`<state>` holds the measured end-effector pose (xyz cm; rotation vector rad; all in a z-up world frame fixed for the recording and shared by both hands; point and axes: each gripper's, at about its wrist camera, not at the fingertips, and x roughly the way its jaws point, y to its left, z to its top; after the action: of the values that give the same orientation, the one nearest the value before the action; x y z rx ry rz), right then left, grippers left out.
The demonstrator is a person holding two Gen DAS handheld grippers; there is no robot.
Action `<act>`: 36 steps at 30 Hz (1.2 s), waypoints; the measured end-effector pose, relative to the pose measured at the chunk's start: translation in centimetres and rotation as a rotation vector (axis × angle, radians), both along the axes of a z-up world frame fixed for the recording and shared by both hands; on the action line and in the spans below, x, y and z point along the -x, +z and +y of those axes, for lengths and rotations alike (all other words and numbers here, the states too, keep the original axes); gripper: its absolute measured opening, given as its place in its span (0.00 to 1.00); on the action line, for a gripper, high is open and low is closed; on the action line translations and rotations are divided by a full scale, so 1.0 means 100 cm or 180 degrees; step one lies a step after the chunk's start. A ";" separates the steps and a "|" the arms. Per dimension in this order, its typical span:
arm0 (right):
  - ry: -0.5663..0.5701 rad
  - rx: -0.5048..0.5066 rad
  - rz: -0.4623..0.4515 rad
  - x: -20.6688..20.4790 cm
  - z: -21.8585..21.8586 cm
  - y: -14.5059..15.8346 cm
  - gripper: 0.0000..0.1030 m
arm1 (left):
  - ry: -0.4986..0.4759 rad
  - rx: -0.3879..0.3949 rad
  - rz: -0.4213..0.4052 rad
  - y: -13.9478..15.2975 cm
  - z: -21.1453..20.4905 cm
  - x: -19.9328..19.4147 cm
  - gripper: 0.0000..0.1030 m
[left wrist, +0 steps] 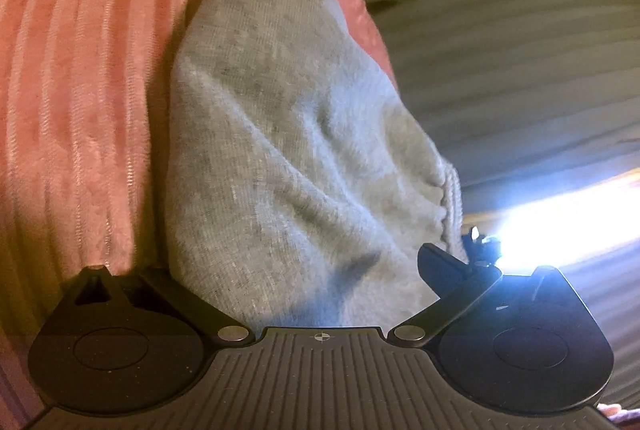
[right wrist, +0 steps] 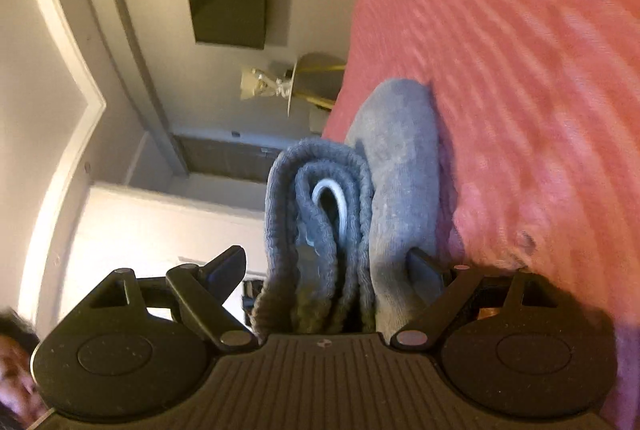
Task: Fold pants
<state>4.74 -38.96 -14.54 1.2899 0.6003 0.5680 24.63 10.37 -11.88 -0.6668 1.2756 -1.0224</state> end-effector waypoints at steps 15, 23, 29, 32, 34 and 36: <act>0.0648 0.0446 0.0256 -0.076 0.038 0.020 0.84 | -0.0125 -0.0119 -0.0008 0.007 -0.015 -0.005 1.00; 0.0476 0.0745 0.0507 -0.060 0.030 0.038 0.84 | -0.0069 -0.0087 -0.0037 0.006 -0.009 -0.002 1.00; 0.0326 0.0844 0.0507 -0.026 0.012 0.041 0.84 | -0.0081 -0.0133 -0.0046 0.007 -0.012 -0.003 1.00; 0.0313 0.0664 0.0400 -0.032 0.017 0.029 0.84 | -0.0067 -0.0132 -0.0036 0.007 -0.013 -0.003 1.00; 0.0418 0.0292 0.0285 -0.046 0.022 0.017 0.84 | -0.0068 -0.0152 -0.0030 0.008 -0.014 -0.002 1.00; 0.0481 0.0113 0.0326 -0.060 0.032 0.005 0.84 | -0.0076 -0.0176 -0.0029 0.011 -0.016 -0.002 1.00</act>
<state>10.73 -35.80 -13.99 1.2523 0.7947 0.6153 24.86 8.76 -10.82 -0.6053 1.3022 -1.0051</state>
